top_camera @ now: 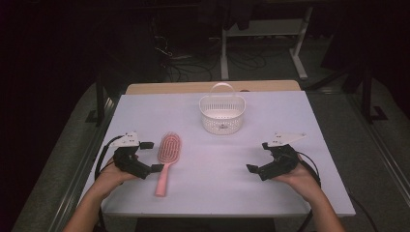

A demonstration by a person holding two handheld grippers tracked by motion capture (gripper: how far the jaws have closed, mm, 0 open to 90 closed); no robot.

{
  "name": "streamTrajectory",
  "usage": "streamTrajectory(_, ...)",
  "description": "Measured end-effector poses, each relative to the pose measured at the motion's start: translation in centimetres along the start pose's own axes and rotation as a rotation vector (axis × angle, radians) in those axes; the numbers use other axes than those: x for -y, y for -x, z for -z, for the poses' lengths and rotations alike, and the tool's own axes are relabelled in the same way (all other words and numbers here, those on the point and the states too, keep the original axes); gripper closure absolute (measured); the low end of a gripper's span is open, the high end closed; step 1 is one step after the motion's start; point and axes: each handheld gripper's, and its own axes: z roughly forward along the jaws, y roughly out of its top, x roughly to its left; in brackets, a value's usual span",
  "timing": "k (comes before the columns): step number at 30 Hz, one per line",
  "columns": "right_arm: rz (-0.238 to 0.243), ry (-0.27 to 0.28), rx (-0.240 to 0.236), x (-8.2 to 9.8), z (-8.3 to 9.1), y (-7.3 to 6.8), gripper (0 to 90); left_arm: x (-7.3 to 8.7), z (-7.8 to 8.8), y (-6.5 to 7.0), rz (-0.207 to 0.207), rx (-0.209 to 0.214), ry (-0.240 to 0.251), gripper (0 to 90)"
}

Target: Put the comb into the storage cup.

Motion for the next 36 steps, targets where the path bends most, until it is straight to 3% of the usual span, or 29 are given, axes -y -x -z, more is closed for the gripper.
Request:
streamTrajectory(13, -0.007, 0.012, -0.006, 0.2, -0.1, 0.1, 0.0, -0.5, 0.1, 0.3, 0.01, -0.018, 0.001, 0.0)
streamTrajectory(36, -0.024, 0.025, -0.002, 0.0, -0.1, 0.3, 0.0, -1.6, -0.7, 1.8, 0.002, 0.019, -0.007, 0.0)
